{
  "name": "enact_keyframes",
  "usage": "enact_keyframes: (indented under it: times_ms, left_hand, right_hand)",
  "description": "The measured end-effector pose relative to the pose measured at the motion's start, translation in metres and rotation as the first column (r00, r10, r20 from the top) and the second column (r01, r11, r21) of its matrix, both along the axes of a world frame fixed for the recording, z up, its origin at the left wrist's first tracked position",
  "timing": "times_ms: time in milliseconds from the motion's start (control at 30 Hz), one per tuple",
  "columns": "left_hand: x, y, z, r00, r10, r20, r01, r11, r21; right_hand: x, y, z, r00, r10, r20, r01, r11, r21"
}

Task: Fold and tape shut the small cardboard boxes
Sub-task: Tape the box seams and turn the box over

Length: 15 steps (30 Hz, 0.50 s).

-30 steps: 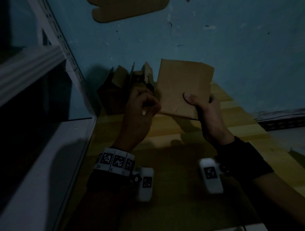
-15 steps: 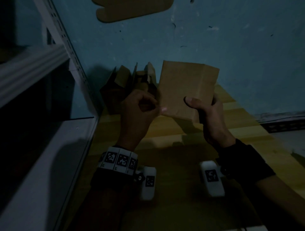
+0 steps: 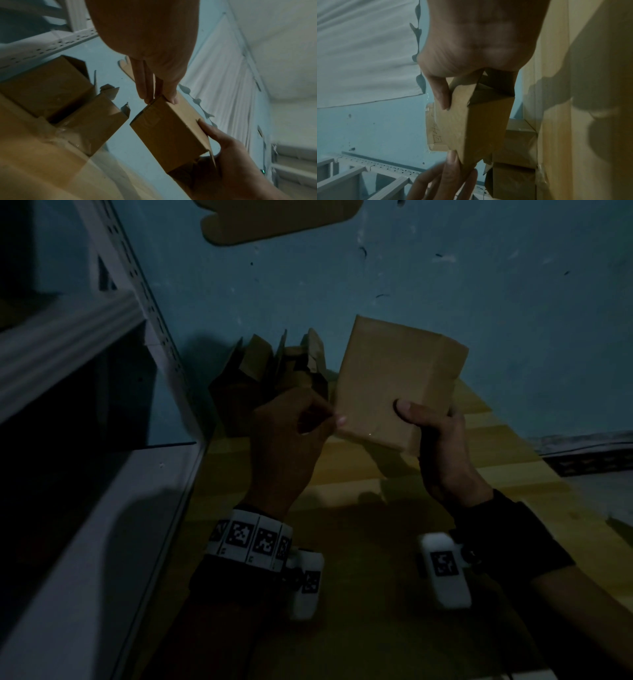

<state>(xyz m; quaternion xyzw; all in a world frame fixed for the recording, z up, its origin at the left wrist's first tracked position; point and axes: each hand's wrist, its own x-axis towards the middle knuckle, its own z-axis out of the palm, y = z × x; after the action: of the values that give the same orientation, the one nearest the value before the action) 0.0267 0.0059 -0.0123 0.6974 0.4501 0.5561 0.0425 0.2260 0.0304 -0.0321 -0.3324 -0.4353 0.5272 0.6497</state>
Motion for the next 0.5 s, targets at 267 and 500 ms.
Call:
enact_keyframes:
  times_ms: [267,500]
  left_hand:
    - [0.0029,-0.0019,0.0014,0.999,-0.041,-0.013,0.042,0.998,0.036]
    - [0.0033,-0.0011,0.0015,0.999,-0.053,0.002,0.053,0.998,0.031]
  right_hand:
    - [0.0007,0.0014,-0.0032,0.993,0.077,-0.088,-0.082,0.995,-0.049]
    - [-0.0018,-0.0024,-0.002,0.991,0.082,-0.101,-0.09,0.993,-0.073]
